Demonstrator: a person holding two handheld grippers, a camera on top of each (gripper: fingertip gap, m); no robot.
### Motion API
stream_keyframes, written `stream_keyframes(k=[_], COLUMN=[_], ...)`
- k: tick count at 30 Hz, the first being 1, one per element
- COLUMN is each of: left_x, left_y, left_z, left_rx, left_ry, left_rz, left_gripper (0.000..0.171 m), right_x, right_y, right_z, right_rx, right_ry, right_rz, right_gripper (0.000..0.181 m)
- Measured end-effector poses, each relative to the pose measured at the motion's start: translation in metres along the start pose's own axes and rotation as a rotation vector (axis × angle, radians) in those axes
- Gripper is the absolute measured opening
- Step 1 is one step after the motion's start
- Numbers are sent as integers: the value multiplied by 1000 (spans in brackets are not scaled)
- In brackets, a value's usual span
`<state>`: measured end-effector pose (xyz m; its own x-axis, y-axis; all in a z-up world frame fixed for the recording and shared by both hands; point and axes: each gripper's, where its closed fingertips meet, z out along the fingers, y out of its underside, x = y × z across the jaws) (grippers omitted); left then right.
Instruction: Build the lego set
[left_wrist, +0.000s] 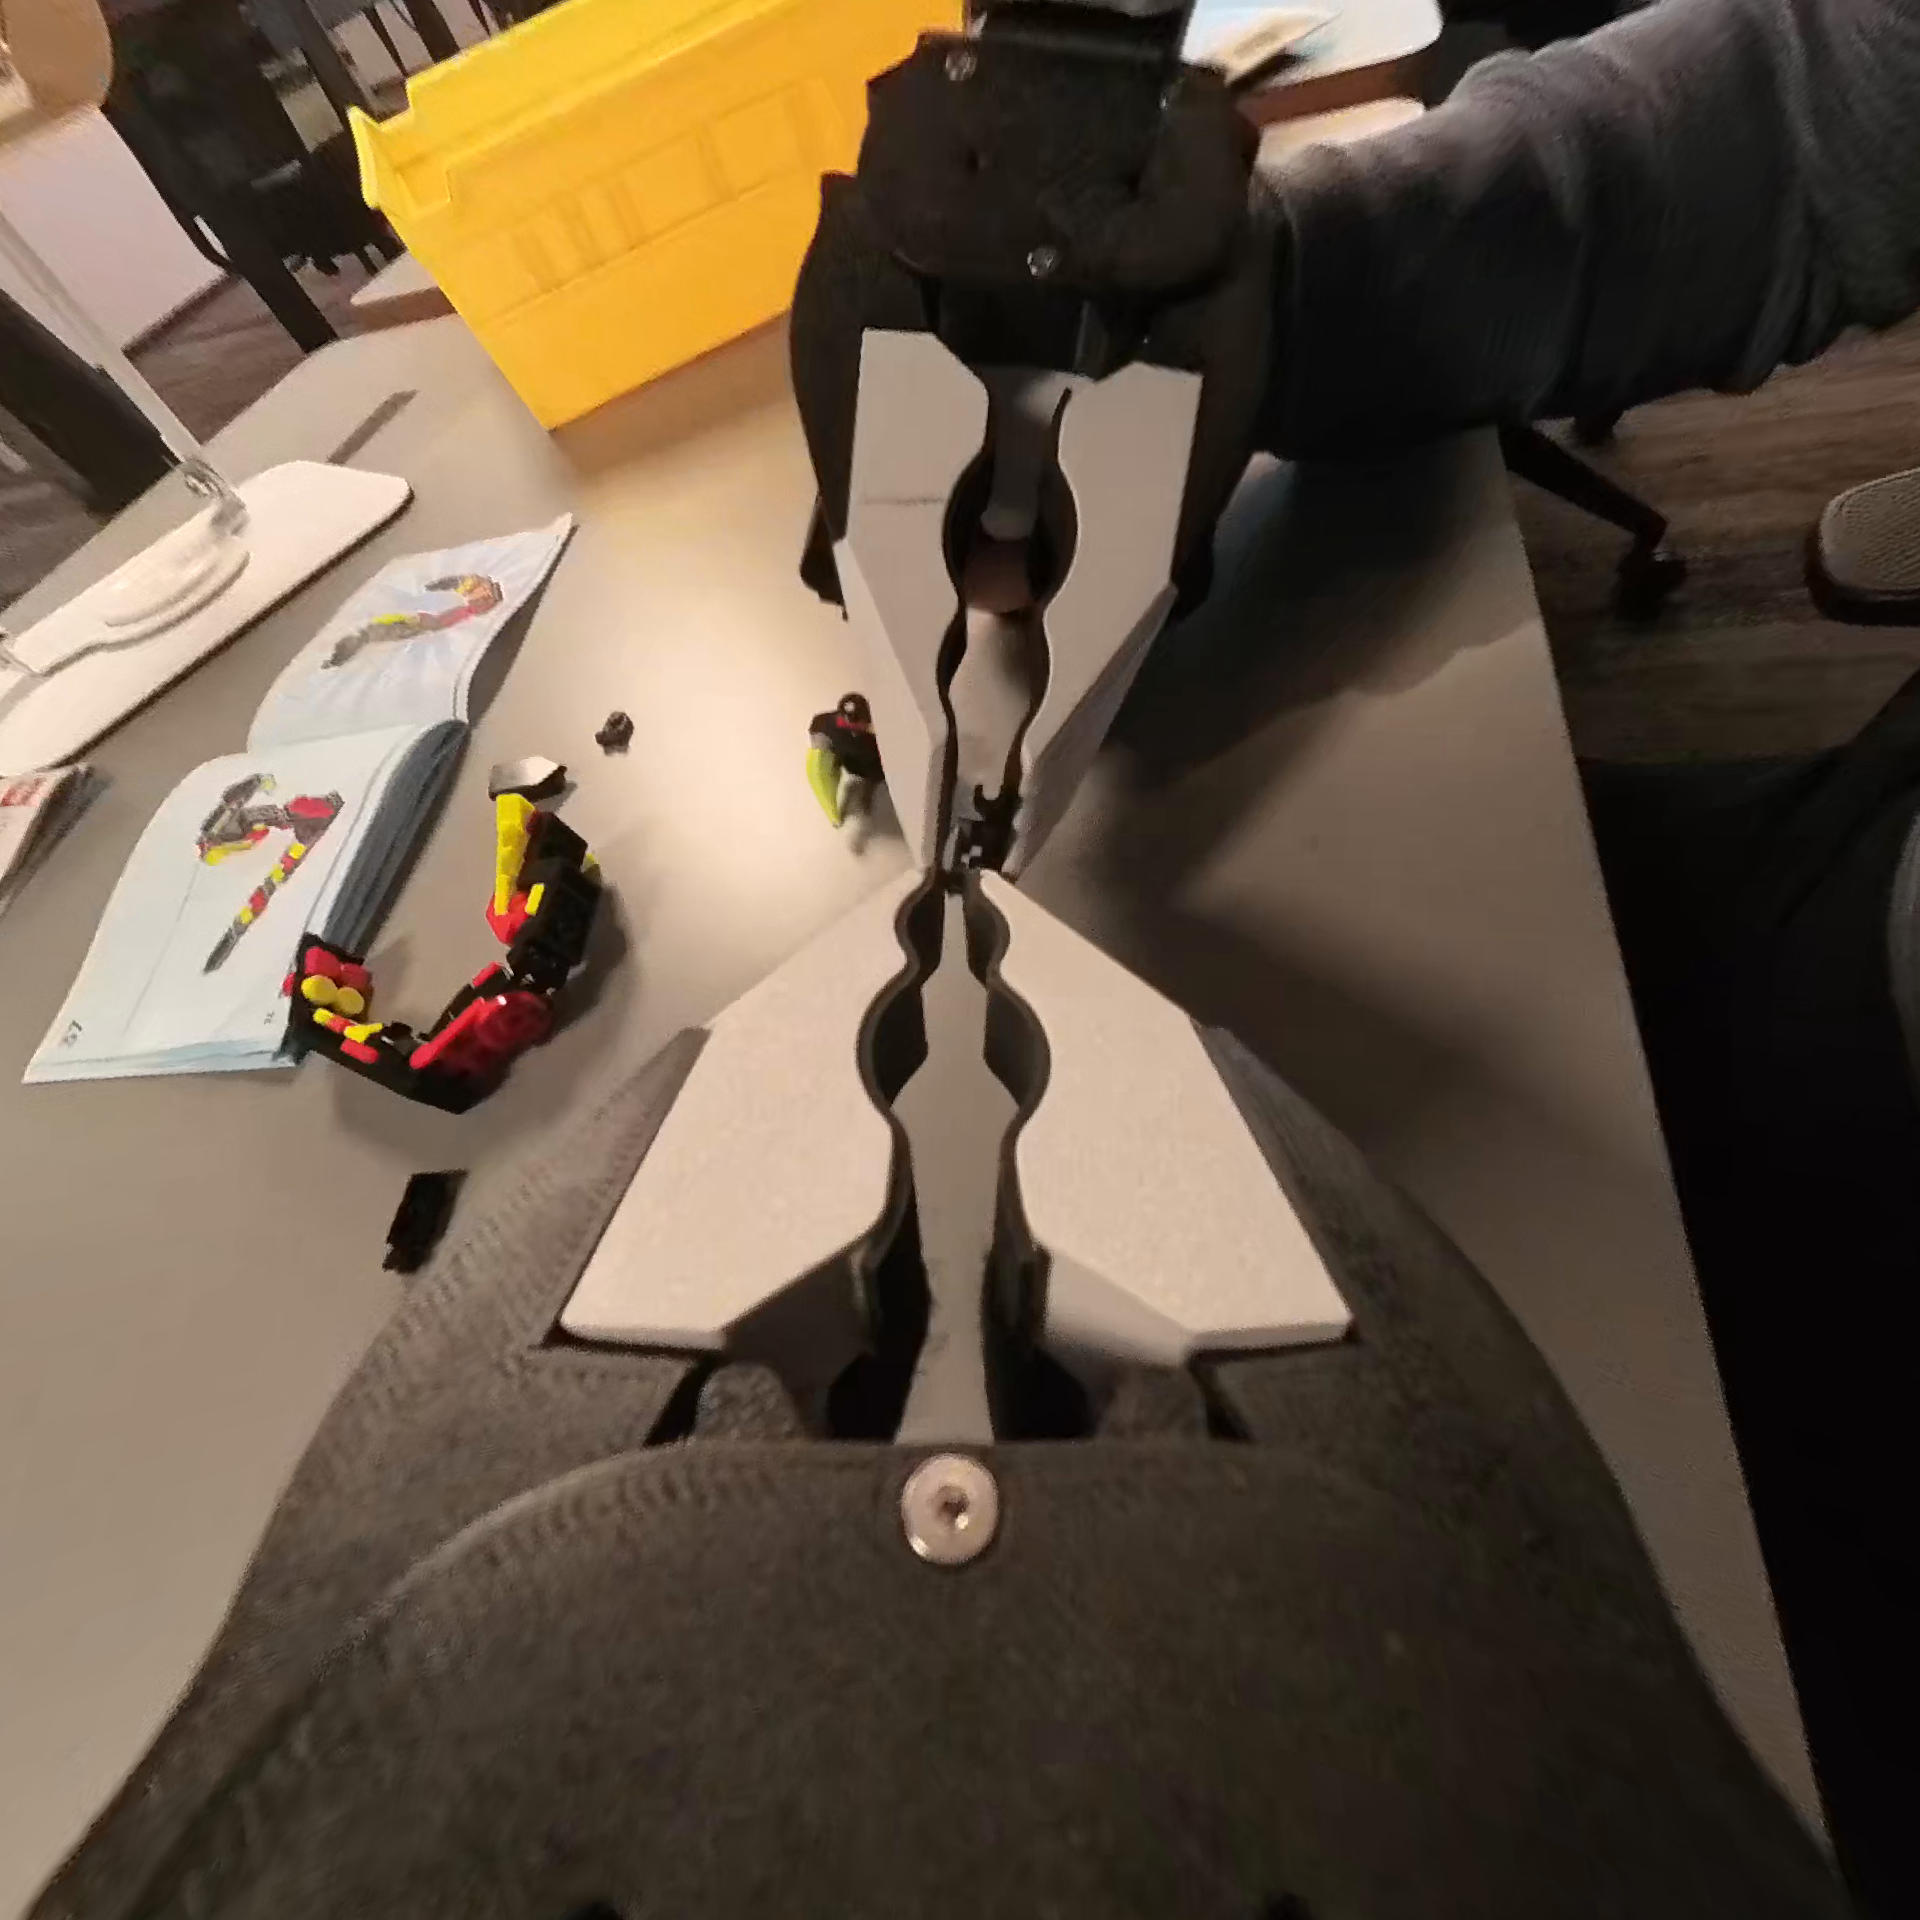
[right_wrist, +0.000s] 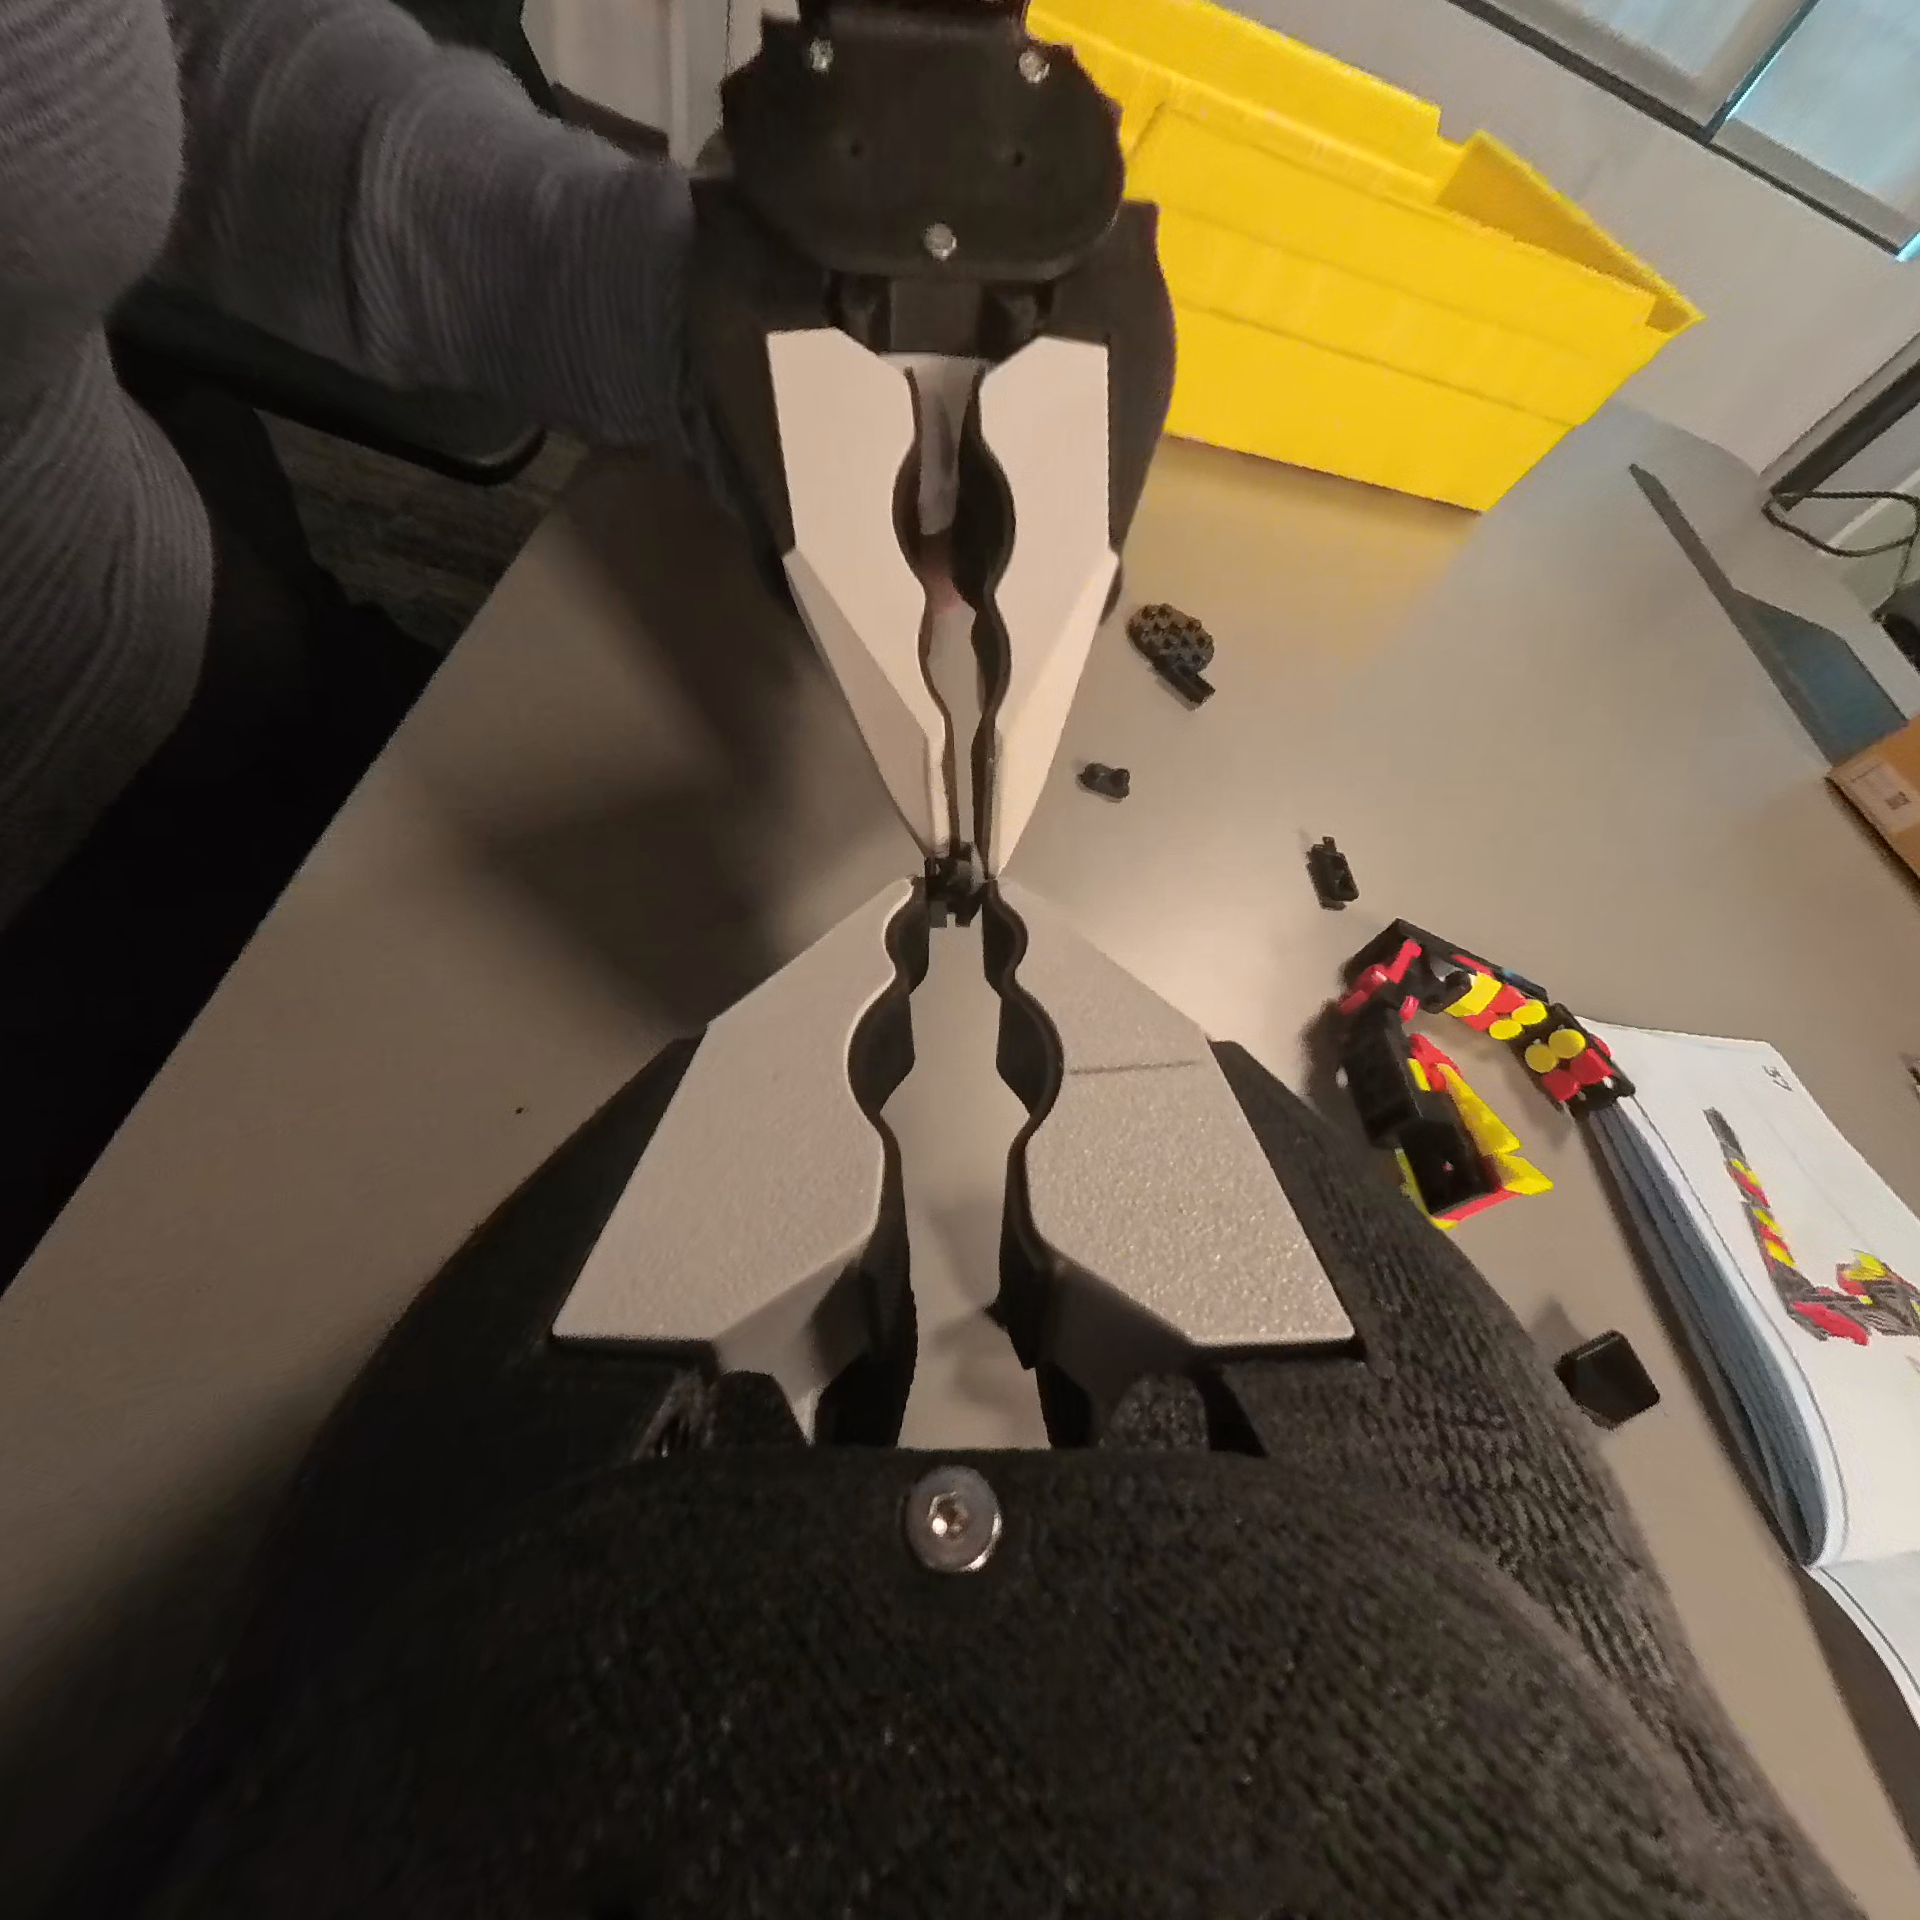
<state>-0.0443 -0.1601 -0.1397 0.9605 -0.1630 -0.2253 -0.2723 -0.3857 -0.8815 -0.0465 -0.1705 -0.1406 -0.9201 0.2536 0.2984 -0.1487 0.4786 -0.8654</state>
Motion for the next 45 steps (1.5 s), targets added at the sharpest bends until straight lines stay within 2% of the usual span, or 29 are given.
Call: stream_keyframes(k=[8, 12, 16, 24, 36, 45], left_x=[6, 11, 11, 14, 13, 13], left_y=[23, 31, 32, 34, 38, 40], left_z=[5, 8, 7, 4, 2, 1], left_rx=[-175, -225, -227, -232, -262, -271], left_ry=[19, 49, 66, 50, -30, -24], left_rz=[-66, -104, -118, -33, -11, -40], left_gripper=[2, 2, 2, 2, 2, 2], right_x=[-8, -13, -12, -16, -16, -16], right_y=[20, 28, 28, 26, 25, 25], right_z=[12, 16, 17, 20, 19, 20], right_rx=[-156, -214, -241, -255, -245, -234], right_ry=[-4, -20, 7, 31, 41, 26], right_rz=[-60, -103, -165, -215, -201, -152], right_gripper=[8, 8, 8, 8, 8, 7])
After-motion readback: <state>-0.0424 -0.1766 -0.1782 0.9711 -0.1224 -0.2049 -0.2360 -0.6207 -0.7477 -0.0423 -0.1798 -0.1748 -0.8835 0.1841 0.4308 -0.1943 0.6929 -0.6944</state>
